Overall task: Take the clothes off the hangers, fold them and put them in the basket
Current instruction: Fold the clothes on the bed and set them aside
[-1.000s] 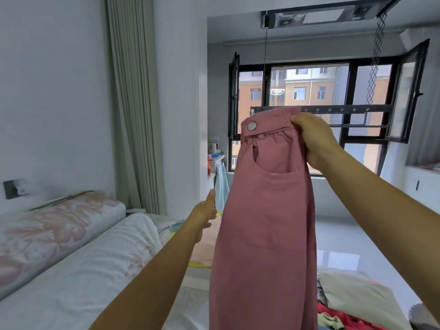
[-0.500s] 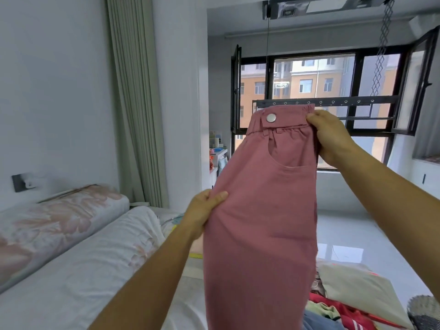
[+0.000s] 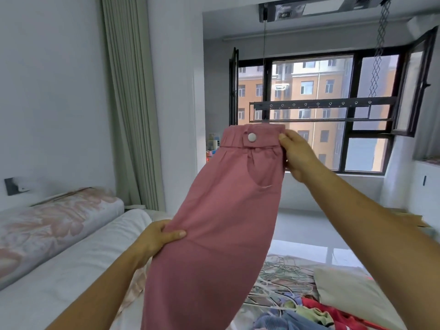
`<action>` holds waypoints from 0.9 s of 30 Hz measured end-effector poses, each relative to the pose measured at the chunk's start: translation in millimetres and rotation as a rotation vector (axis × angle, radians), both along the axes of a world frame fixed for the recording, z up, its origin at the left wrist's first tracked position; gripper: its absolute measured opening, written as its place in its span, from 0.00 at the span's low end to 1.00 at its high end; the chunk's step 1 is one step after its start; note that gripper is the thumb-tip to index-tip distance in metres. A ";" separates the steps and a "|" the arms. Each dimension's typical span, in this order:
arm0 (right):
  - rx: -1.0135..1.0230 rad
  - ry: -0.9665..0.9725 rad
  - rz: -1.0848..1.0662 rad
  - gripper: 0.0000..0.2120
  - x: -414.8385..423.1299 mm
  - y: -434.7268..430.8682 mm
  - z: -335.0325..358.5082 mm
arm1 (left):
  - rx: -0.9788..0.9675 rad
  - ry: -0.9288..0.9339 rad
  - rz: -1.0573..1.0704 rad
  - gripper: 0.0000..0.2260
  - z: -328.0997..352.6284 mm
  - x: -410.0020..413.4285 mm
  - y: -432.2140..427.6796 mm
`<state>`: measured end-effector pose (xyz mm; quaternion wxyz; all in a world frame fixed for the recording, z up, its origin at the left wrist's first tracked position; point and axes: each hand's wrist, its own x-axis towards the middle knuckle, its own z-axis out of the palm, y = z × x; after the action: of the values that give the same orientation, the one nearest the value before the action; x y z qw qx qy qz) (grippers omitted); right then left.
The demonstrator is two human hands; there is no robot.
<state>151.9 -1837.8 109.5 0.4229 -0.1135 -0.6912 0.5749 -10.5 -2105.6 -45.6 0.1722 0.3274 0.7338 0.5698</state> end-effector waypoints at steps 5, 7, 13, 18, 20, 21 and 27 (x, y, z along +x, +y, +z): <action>-0.083 -0.029 0.170 0.14 -24.0 -0.7 3.2 | 0.216 -0.151 0.132 0.21 -1.5 -13.2 9.0; -0.023 -0.151 0.262 0.12 -32.6 -0.7 -8.6 | 0.187 -0.217 0.057 0.28 -1.6 -18.9 13.9; -0.147 -0.108 0.099 0.18 -86.4 30.1 -76.4 | 0.058 -0.298 -0.043 0.42 -50.5 -69.8 19.5; -0.274 -0.155 0.289 0.38 -150.2 61.5 -46.9 | 0.180 -0.398 -0.186 0.37 -24.6 -149.1 39.7; -0.352 -0.352 0.378 0.47 -161.9 70.5 -108.2 | 0.121 -0.456 -0.260 0.39 -46.5 -177.3 42.0; -0.411 -0.444 0.427 0.48 -164.3 66.6 -153.0 | 0.061 -0.501 -0.269 0.42 -67.5 -185.5 43.3; -0.612 -0.657 0.209 0.24 -201.5 64.1 -292.4 | -0.054 -0.585 -0.149 0.41 -158.5 -214.1 70.8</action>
<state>-49.6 -1773.7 -183.0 0.0683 -0.3390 -0.5948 0.7257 -224.6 -2034.9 -204.2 0.4264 0.1976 0.6418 0.6060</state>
